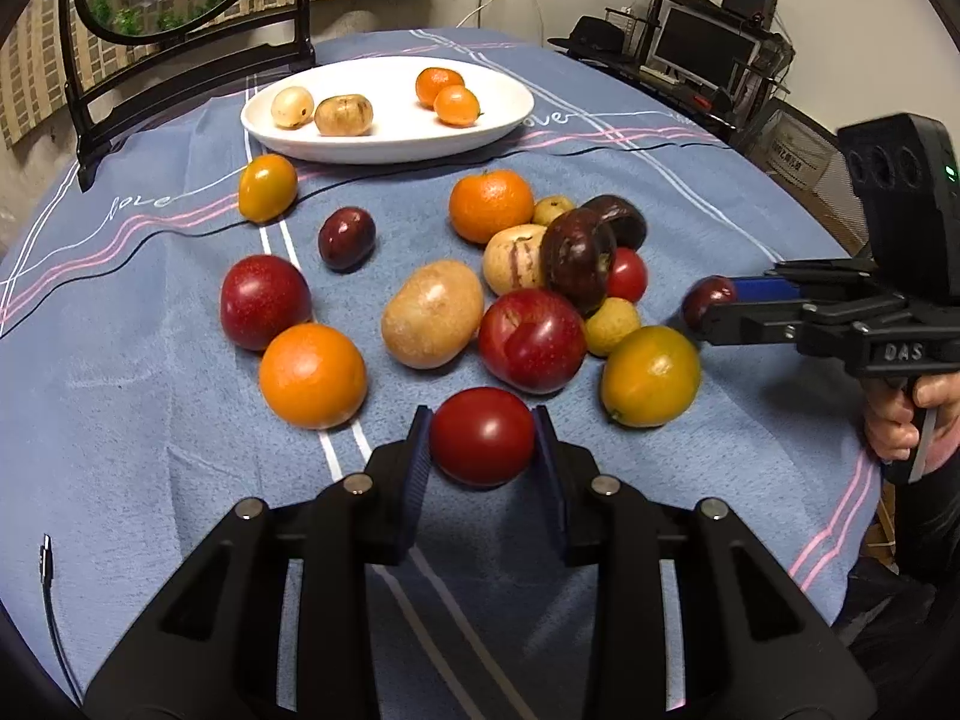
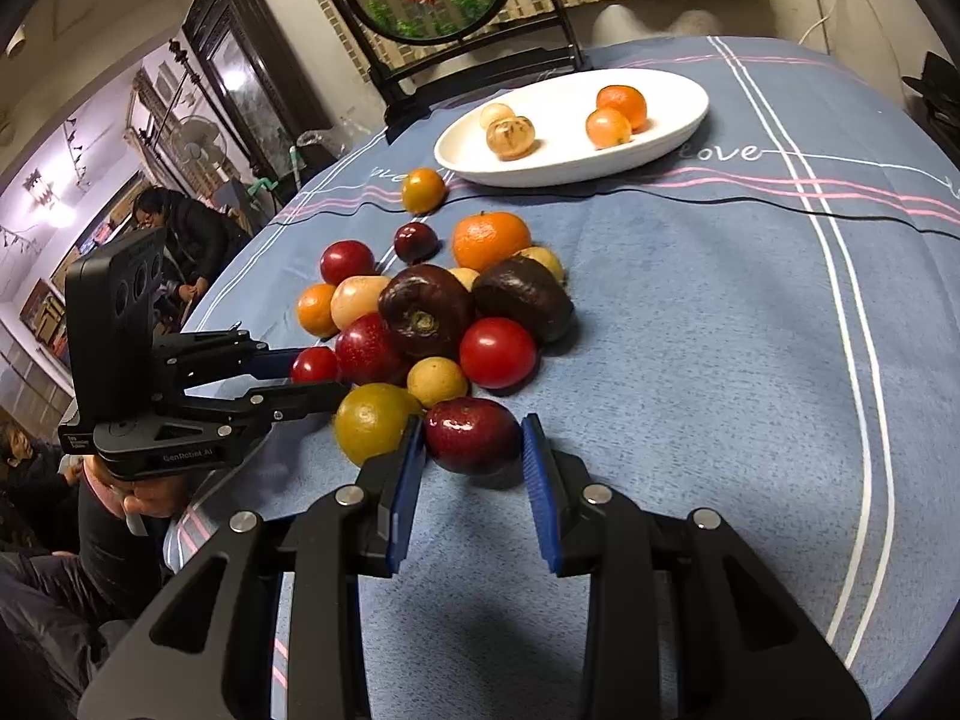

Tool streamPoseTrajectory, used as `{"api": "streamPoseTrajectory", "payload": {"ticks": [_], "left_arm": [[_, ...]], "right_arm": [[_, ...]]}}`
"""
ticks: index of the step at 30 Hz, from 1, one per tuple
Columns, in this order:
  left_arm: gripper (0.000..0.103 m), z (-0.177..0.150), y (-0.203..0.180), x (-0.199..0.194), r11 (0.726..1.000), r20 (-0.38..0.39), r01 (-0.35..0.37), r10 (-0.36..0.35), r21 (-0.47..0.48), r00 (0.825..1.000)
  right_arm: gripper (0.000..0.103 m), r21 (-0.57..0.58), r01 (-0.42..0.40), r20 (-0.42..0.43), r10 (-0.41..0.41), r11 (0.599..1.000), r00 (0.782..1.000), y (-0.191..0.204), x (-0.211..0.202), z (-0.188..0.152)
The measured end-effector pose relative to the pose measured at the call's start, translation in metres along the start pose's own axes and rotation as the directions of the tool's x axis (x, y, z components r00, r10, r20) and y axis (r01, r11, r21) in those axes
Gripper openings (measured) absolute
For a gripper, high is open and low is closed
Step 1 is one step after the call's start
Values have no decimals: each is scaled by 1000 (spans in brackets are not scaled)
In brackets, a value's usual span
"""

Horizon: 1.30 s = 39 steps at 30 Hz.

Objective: Organize fruits
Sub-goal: 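Place the tomato and plum on the white plate, opening both tools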

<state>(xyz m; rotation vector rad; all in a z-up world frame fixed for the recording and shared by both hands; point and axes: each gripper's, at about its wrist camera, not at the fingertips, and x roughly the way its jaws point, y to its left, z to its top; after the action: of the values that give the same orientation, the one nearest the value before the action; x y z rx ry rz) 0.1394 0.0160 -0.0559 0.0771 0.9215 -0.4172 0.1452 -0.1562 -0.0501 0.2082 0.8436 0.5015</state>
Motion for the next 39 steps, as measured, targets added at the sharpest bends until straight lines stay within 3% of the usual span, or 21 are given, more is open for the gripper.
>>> {"api": "streamPoseTrajectory", "payload": {"ticks": [5, 11, 14, 21, 25, 35, 36, 39], "left_arm": [[33, 23, -1, -22, 999, 48, 36, -38, 31, 998], [33, 82, 5, -36, 999, 142, -32, 26, 41, 990], [33, 113, 14, -26, 999, 161, -52, 50, 5, 986], [33, 172, 45, 35, 987, 63, -120, 127, -111, 990], [33, 179, 63, 65, 977, -12, -140, 140, -163, 990], [34, 182, 85, 110, 961, -108, -194, 176, -197, 979], [36, 183, 85, 114, 959, -112, -204, 185, -196, 976], [56, 184, 82, 112, 956, -92, -236, 223, -176, 971]], "right_arm": [[33, -20, 18, 75, -17, 1000, 997, 3, -13, 38], [33, -1, 104, 194, -102, 995, 976, -4, -8, 100], [33, 57, 131, 195, -139, 990, 971, -20, 16, 134], [33, 83, 233, 81, -240, 969, 967, -48, 83, 167], [33, 61, 238, 47, -241, 969, 969, -49, 97, 166], [34, 13, 267, 35, -267, 964, 963, -46, 109, 168], [34, 5, 268, 35, -268, 963, 963, -46, 110, 169], [41, -12, 266, 33, -265, 964, 964, -43, 111, 168]]}}
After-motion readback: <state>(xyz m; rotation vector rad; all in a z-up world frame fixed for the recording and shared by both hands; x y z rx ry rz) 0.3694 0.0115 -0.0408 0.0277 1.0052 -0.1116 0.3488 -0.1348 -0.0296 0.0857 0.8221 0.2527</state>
